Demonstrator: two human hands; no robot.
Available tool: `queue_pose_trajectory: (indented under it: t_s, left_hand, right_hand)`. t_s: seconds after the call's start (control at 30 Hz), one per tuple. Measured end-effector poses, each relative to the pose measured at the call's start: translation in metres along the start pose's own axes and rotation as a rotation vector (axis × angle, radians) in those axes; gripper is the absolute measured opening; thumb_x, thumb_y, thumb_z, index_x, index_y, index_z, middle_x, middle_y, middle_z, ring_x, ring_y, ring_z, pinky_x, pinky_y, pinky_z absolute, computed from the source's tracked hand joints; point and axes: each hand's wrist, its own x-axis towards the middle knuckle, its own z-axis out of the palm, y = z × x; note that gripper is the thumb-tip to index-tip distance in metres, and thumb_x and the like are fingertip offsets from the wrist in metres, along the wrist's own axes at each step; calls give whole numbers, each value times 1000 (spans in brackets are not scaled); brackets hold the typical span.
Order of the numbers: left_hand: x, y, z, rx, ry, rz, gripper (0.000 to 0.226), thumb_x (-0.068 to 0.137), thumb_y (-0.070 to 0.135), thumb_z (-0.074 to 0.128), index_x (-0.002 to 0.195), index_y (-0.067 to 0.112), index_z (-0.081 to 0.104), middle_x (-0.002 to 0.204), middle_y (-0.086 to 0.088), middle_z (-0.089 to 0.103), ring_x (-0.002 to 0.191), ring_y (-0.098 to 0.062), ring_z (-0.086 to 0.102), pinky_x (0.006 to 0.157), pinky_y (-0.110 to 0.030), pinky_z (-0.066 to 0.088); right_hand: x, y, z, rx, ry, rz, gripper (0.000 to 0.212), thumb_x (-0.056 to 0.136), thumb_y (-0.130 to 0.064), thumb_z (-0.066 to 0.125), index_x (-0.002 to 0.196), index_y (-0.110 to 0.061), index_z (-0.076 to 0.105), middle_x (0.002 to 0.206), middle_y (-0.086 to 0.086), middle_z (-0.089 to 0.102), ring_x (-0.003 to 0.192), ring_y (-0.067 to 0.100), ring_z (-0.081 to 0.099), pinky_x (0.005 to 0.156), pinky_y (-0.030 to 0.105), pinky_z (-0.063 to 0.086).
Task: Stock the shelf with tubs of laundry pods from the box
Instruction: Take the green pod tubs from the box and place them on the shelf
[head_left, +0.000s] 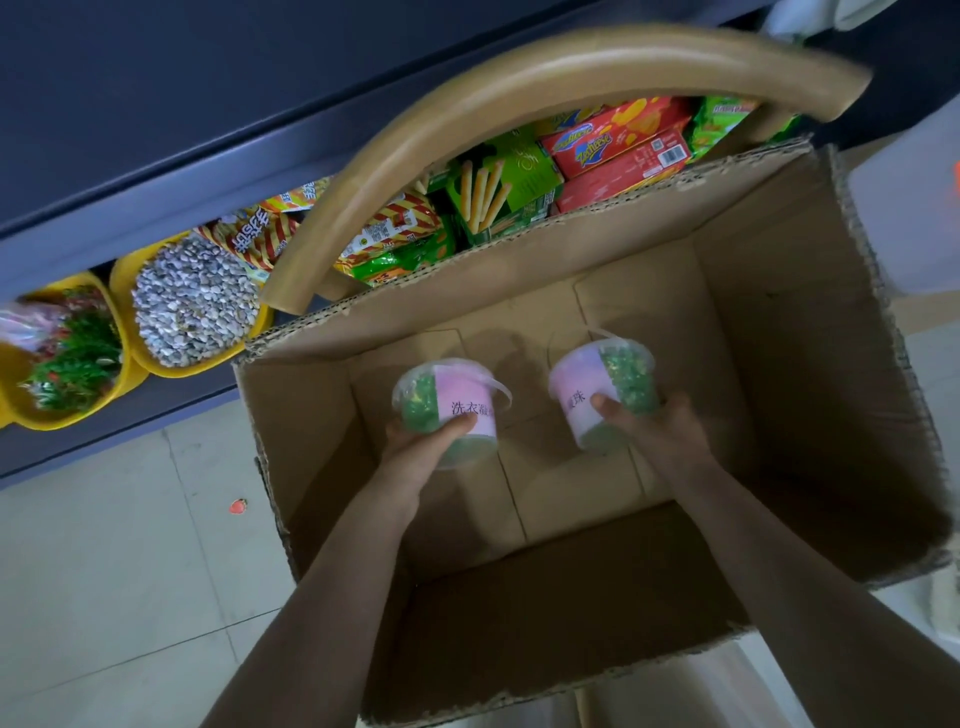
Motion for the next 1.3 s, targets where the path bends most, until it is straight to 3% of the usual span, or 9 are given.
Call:
queue_pose_trajectory:
  t_s: [0.13,0.23,0.33,0.47,0.6,0.73,0.9,1.1,1.3]
  left_hand:
    - [2,7,1,-84,3,-28,99,43,50,87,127,21,44,123,-6,58,108,-25,61,95,-43,51]
    - [3,8,-4,-163,-41,-39,81,64,45,78,132,16,44,118,-10,62,102,-26,64,86,-43,55]
    - [2,5,-7,-206,-41,-8,69,73,38,74,131,15,46,114,-8,63,95,-22,66,70,-36,57]
    - [-16,4,-7,-255,-40,66,59,76,32,72,128,18,48,118,-6,62,96,-18,65,62,-30,58]
    - [-54,18,-7,-307,-102,211,48,82,29,65,126,24,48,116,-2,63,97,-14,64,73,-32,58]
    - [-106,41,-6,-318,-186,405,62,70,35,64,129,27,46,117,4,63,102,-11,64,72,-25,57]
    - [-165,78,3,-242,-243,650,52,65,45,75,112,38,55,110,13,67,106,-7,63,89,-30,49]
    - [-247,134,26,-261,-271,928,55,63,32,72,113,27,51,101,15,66,90,5,64,72,-8,49]
    - [-324,160,56,-307,-251,1059,57,54,50,70,106,34,53,103,13,67,94,1,64,79,-18,48]
  right_hand:
    - [6,-4,-2,-13,-83,-24,58,69,-41,79,116,-11,62,103,2,61,87,15,54,74,22,40]
    - [6,-8,-5,-17,-138,-14,55,70,-41,79,115,-13,63,101,0,61,86,13,54,72,21,41]
    - [-1,-4,-12,142,-129,-35,41,69,-33,82,100,-14,65,87,-4,66,73,6,60,57,15,44]
    - [-21,1,-20,281,-109,-99,40,69,-30,81,102,-15,65,92,1,69,86,17,67,76,30,55]
    - [-44,-8,-36,463,-127,-173,44,72,-23,79,111,-14,62,101,3,69,91,16,67,71,26,51]
    - [-77,-28,-66,578,-149,-240,80,50,-50,82,120,-19,59,110,4,69,103,22,66,90,42,52]
    - [-122,-62,-112,678,-178,-431,60,63,-40,75,116,-16,62,111,6,70,106,22,65,98,44,47]
    - [-175,-103,-181,733,-183,-646,65,52,-51,83,109,-24,67,111,3,71,106,19,66,94,37,49]
    - [-210,-125,-260,824,-207,-806,59,61,-29,78,115,-12,60,100,4,74,97,20,69,77,28,54]
